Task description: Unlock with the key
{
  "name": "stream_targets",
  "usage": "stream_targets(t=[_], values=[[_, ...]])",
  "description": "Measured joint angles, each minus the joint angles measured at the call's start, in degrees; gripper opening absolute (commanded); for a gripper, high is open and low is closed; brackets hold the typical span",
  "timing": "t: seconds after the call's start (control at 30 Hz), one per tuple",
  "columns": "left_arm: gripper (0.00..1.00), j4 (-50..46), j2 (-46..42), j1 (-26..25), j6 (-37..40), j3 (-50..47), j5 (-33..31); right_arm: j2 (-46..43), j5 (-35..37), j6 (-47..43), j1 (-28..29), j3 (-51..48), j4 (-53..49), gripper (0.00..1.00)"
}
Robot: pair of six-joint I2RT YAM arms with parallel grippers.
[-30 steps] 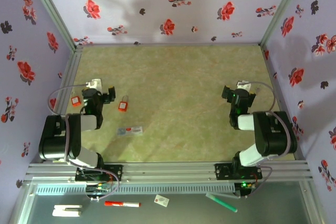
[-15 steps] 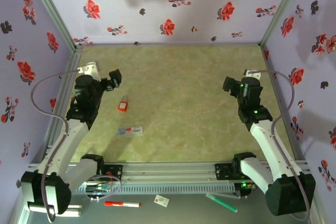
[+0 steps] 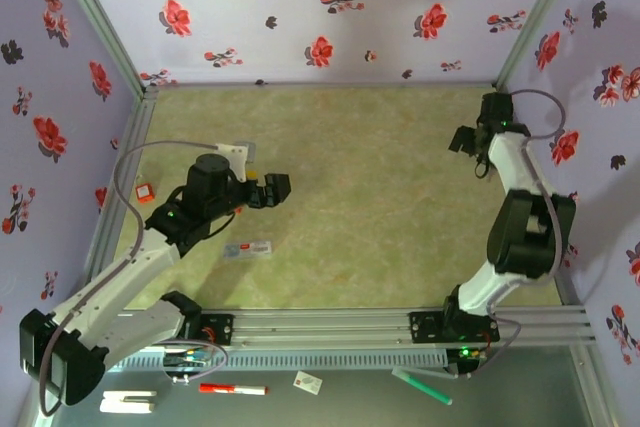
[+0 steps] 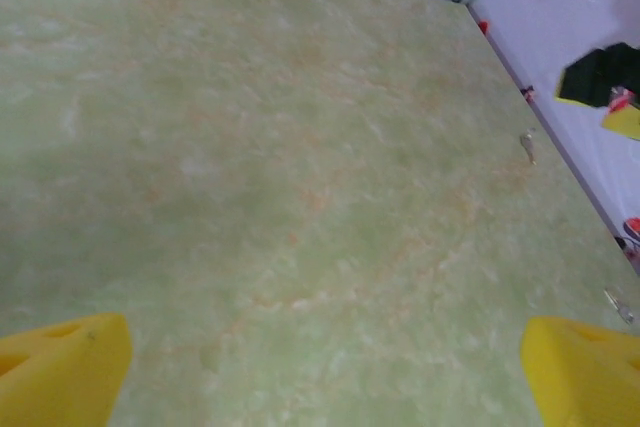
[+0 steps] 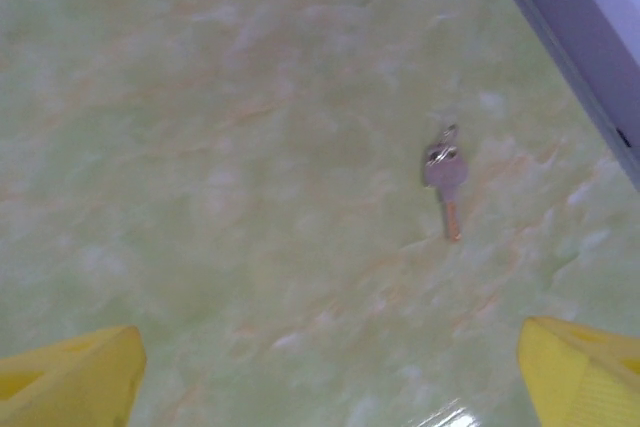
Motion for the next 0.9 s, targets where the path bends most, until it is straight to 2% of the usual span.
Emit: stream_targets(t=[0.1, 0.27, 0.63, 0.9], values=[[1.0, -1.57, -1.31, -0.28, -0.63, 0.0, 0.24, 7.72, 1.14, -0.2, -1.68, 6.47, -1.95, 0.87], [1.0, -4.13, -2.19, -0.28, -0.83, 0.0, 0.24, 14.32, 3.02, 0.17, -3.06, 11.13, -3.76, 0.81], [1.0, -5.11, -0.17, -0.28, -1.88, 0.0, 0.22, 19.56, 2.36, 4.81, -8.11, 13.75, -3.61, 0.65], [1.0, -5.2, 0.63, -0.28, -1.86, 0.04, 0.2, 24.13, 0.96, 7.19, -8.98, 17.44, -3.65, 0.56]])
